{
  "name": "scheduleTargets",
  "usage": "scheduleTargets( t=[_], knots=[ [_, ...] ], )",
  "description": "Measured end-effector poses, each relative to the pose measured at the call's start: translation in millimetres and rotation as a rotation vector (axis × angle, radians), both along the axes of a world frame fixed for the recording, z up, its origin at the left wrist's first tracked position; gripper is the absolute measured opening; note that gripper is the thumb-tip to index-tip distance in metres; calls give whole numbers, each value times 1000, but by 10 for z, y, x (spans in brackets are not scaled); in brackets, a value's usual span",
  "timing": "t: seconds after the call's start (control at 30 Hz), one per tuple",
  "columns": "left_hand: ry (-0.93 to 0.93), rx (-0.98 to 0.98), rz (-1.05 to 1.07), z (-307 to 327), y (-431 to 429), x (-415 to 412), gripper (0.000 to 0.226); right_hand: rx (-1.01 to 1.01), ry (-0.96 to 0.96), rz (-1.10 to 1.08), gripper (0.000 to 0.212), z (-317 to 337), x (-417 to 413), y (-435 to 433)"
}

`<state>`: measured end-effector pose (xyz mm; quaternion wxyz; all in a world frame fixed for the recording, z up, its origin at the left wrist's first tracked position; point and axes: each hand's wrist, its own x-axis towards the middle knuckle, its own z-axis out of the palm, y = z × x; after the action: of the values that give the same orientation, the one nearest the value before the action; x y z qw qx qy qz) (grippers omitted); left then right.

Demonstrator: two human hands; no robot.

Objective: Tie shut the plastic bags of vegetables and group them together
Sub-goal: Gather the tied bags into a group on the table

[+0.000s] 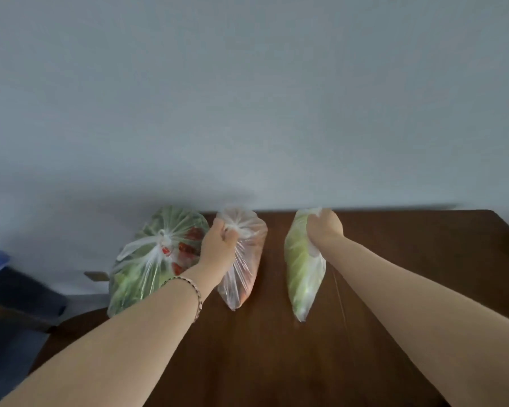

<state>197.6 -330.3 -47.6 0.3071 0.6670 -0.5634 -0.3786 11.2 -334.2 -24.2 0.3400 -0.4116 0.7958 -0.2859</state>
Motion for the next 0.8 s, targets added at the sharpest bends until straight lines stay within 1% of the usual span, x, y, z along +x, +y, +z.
scheduleTargets(
  t=[0.03,0.13,0.2,0.23,0.27,0.33,0.37,0.4,0.43,0.47,0.53,0.6,0.67,0.7,0.73,0.8],
  knots=[
    [9,7,-2,-71,-145,0,22,17,-15,-8,31,-60,42,-159],
    [11,5,41,-179,-396,-13,16,41,-87,4,35,-209,125,-471],
    [32,9,77,-282,-567,-1,27,39,-132,8,27,-310,168,-679],
    [48,12,82,-331,-633,0,30,45,-155,6,21,-336,191,-762],
    [58,8,83,-381,-680,-2,30,44,-176,13,20,-353,212,-830],
    [72,10,96,-438,-694,-35,24,18,-192,31,24,-381,255,-922],
    [82,27,98,-444,-667,-63,17,8,-190,43,24,-395,276,-937],
    [80,52,95,-453,-633,-85,16,-3,-188,56,25,-404,297,-928],
    [59,84,81,-467,-601,-104,24,-19,-180,70,28,-412,308,-906],
    [31,111,51,-473,-571,-124,30,-38,-163,94,31,-404,313,-869],
    [-59,117,-35,-422,-463,-167,32,-76,-140,143,39,-375,283,-735],
    [-221,95,-117,-362,-306,-196,36,-92,-120,199,44,-327,234,-532],
    [-373,155,-159,-312,-59,-212,51,-85,-9,290,45,-292,149,-227],
    [-418,212,-198,-276,75,-225,57,-74,60,341,45,-292,92,-71],
    [-452,255,-263,-198,292,-247,59,-63,125,404,44,-251,23,177],
    [-521,331,-477,-67,645,-274,55,6,200,522,39,-209,-105,576]
  ],
)
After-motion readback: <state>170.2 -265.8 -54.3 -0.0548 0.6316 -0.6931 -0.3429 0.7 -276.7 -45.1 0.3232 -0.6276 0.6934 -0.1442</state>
